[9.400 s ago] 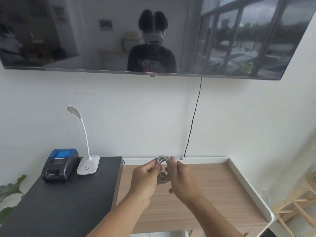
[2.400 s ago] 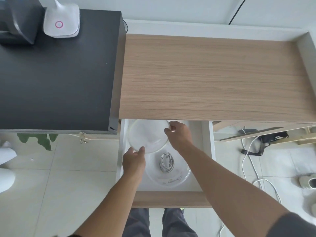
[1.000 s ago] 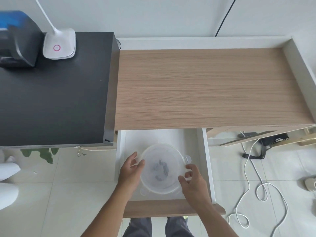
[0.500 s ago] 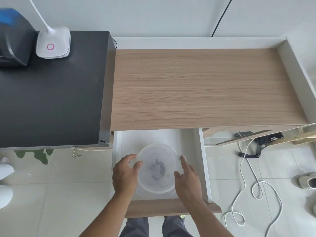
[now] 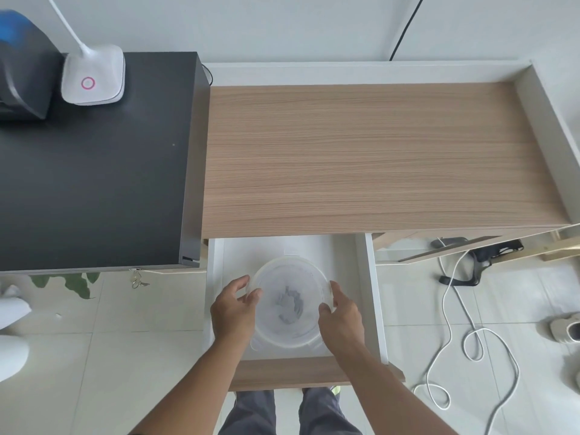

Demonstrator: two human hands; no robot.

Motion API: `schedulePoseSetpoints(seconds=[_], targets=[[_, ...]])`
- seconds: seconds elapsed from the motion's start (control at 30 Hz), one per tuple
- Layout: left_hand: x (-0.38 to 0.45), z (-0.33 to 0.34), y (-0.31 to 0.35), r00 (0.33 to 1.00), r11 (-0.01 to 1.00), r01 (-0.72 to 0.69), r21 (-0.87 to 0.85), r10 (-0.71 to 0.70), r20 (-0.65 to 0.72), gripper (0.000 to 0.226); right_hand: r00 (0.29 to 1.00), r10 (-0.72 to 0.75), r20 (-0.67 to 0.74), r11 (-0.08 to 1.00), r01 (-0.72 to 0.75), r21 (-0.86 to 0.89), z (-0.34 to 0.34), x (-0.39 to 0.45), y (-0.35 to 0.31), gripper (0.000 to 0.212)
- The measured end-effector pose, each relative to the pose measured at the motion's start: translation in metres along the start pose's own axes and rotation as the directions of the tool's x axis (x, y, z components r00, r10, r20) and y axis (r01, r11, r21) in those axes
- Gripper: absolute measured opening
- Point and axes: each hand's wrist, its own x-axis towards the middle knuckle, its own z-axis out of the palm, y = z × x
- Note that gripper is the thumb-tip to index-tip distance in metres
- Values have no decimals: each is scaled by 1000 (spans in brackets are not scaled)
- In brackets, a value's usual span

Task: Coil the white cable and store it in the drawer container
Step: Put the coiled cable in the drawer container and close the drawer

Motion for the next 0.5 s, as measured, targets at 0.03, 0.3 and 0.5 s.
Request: schedulePoseSetpoints(seconds=[0.03, 0.3, 0.5], targets=[[0, -1, -1, 1000, 1000, 6, -11, -6, 14, 38, 1000, 4, 0, 1000, -4, 16, 0, 0, 1, 60], [0, -2, 1, 993, 994, -64, 93, 55, 103, 33, 1000, -15, -5, 1000, 15, 2, -1, -4, 6, 58], [7, -30, -29, 779, 638, -621, 455, 438, 449, 65, 919, -369, 141, 802, 391, -452, -31, 1, 24, 78]])
